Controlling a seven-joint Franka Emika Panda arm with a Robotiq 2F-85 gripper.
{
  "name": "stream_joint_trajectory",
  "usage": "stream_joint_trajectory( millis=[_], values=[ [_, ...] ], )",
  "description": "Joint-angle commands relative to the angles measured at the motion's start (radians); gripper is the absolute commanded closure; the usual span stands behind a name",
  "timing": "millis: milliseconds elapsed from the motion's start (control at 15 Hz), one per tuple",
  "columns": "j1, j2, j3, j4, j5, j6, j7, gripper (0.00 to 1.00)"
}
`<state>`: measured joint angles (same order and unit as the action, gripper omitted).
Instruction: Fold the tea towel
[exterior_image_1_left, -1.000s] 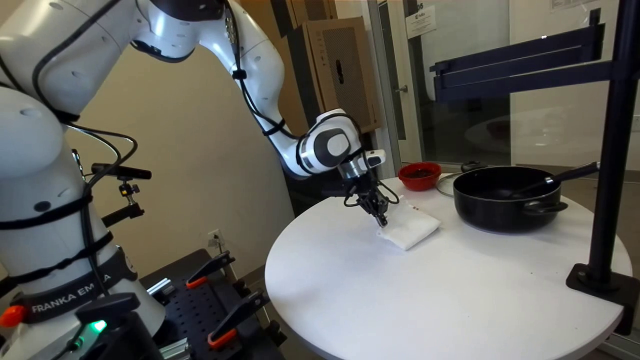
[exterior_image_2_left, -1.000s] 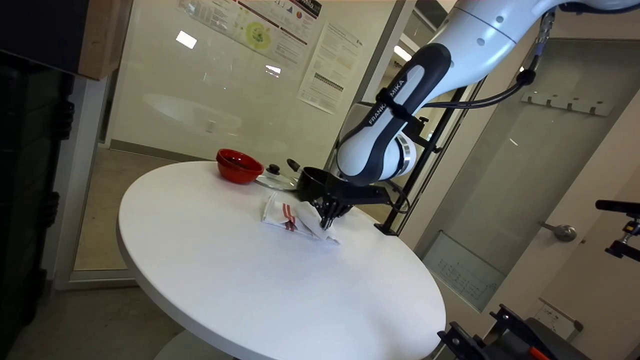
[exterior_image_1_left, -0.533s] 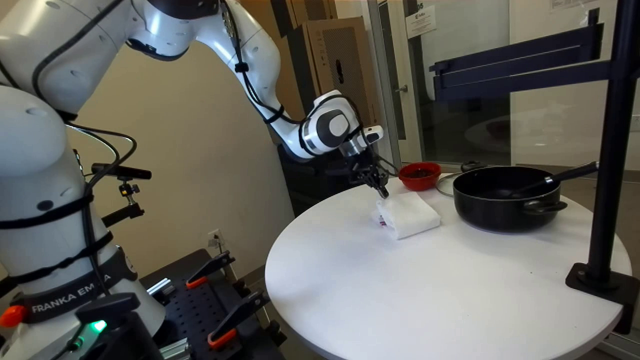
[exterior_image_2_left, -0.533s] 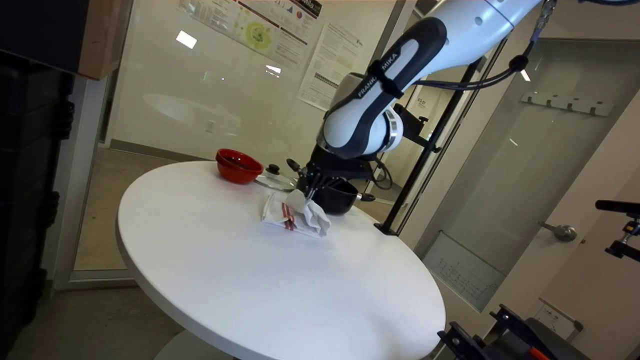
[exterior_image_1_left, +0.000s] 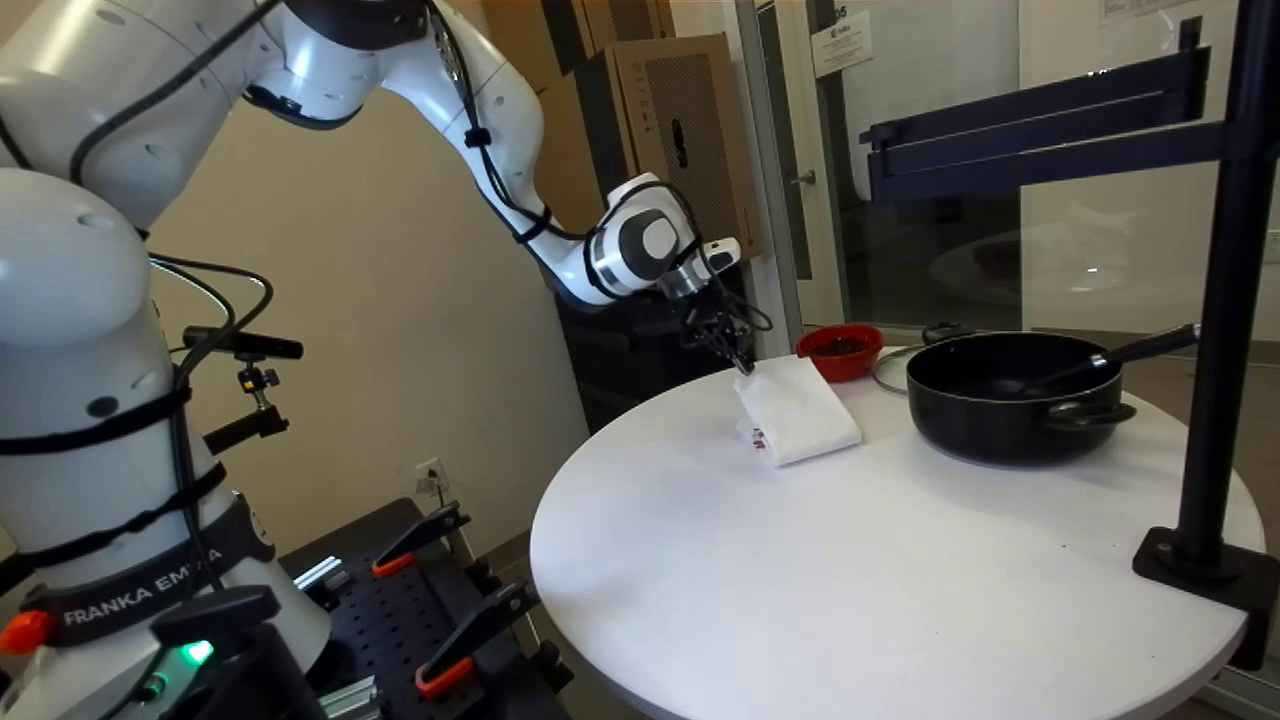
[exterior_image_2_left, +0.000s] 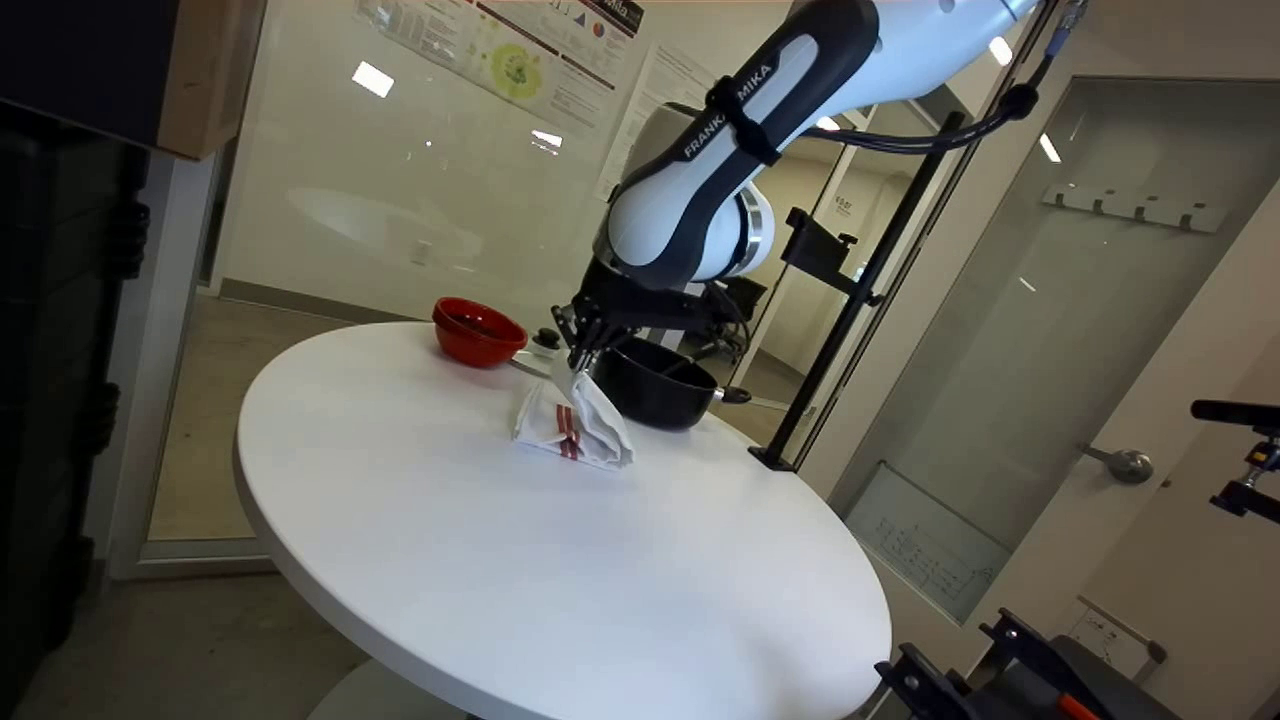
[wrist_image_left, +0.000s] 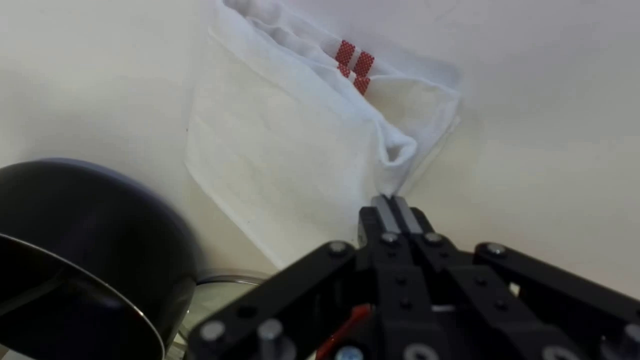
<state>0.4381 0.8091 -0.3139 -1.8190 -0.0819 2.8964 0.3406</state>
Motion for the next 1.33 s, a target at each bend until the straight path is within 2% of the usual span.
stream_joint_trajectory(
  millis=[0, 67, 467, 733, 800, 867, 933, 1000, 1267],
  values=[
    [0.009, 0.059, -0.019, 0.039, -0.022, -0.034, 0.036, 0.74],
    [0.007, 0.076, -0.020, 0.043, -0.022, -0.043, 0.038, 0.73],
    [-0.018, 0.160, -0.040, 0.032, -0.021, -0.041, 0.029, 0.29],
    [-0.017, 0.120, -0.061, -0.036, -0.036, -0.028, -0.001, 0.02],
    [-0.034, 0.155, -0.039, 0.004, -0.017, -0.035, 0.009, 0.00],
    [-0.036, 0.155, -0.041, 0.004, -0.018, -0.035, 0.009, 0.12],
    [-0.037, 0.156, -0.039, 0.004, -0.017, -0.036, 0.009, 0.04],
    [-0.037, 0.156, -0.038, 0.004, -0.017, -0.036, 0.008, 0.00],
    [-0.120, 0.049, 0.055, -0.026, -0.004, -0.103, -0.077, 0.00]
  ],
)
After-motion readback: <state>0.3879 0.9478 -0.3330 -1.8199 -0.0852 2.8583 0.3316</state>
